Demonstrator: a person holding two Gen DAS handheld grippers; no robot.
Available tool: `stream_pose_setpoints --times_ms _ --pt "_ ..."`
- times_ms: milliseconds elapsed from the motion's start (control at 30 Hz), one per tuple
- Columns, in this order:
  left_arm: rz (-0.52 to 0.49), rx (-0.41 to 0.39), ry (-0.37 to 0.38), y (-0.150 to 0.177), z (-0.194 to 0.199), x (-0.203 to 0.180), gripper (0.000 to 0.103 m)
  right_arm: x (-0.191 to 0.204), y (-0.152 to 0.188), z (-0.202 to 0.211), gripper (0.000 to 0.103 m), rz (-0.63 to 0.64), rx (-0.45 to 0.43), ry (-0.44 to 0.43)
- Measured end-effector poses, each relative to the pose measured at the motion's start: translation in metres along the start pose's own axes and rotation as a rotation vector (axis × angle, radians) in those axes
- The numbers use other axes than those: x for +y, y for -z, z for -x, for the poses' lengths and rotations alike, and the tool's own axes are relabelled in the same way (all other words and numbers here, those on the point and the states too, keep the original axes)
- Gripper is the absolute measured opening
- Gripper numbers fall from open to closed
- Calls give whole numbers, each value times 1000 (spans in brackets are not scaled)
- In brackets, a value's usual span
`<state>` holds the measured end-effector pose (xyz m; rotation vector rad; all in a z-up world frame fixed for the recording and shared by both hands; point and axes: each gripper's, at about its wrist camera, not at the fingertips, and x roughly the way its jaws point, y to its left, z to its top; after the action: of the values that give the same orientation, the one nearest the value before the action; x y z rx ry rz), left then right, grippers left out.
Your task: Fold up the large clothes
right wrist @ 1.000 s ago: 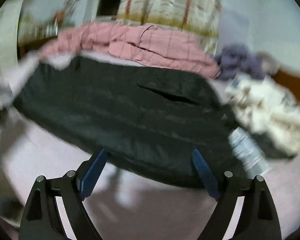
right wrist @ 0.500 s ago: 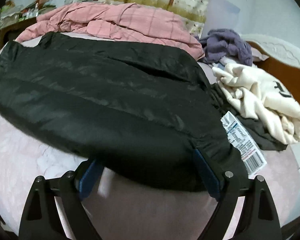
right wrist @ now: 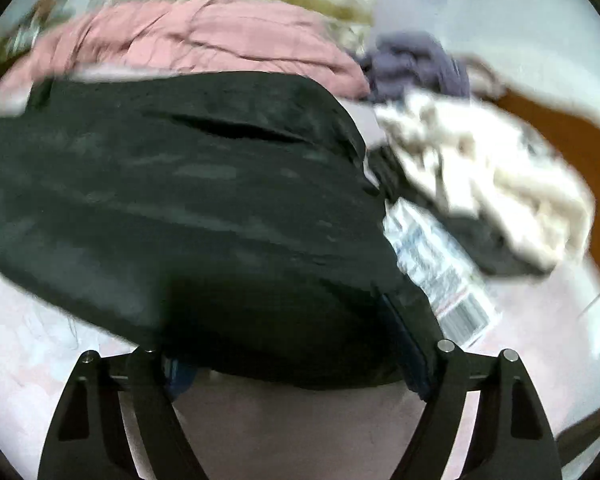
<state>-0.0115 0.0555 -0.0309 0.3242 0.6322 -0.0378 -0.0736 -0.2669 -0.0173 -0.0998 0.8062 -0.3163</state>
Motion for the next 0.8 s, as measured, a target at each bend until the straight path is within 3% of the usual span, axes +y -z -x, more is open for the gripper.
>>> stream_pose_setpoints --times_ms 33,100,133,167,200,267,367,567,667,800 --pt "-5 11 -2 1 -4 2 52 -6 0 -1 81 -25 1 -38" --pt "-6 23 -35 5 -14 2 51 -1 -1 -4 76 2 8 -25" --pt "10 23 -34 5 -16 2 44 2 -2 -7 56 14 18 -15" --pt "12 19 -33 4 -16 1 24 3 -3 -10 44 22 31 -2" --pt "7 14 -50 2 -16 1 19 4 -4 -11 41 24 36 7" --pt "48 2 -69 1 -9 7 12 0 -6 -7 23 -3 10 -17" --pt "168 -37 -21 -2 16 28 10 -11 -10 9 15 -67 -44 -74" --pt "152 -171 -34 4 94 39 9 -32 -3 56 15 -181 -118 -171" --pt "209 -164 5 -4 105 52 11 -34 -6 83 15 -173 -195 -172" --pt "199 -158 -5 -29 97 66 17 -37 -34 105 15 -144 -275 -209"
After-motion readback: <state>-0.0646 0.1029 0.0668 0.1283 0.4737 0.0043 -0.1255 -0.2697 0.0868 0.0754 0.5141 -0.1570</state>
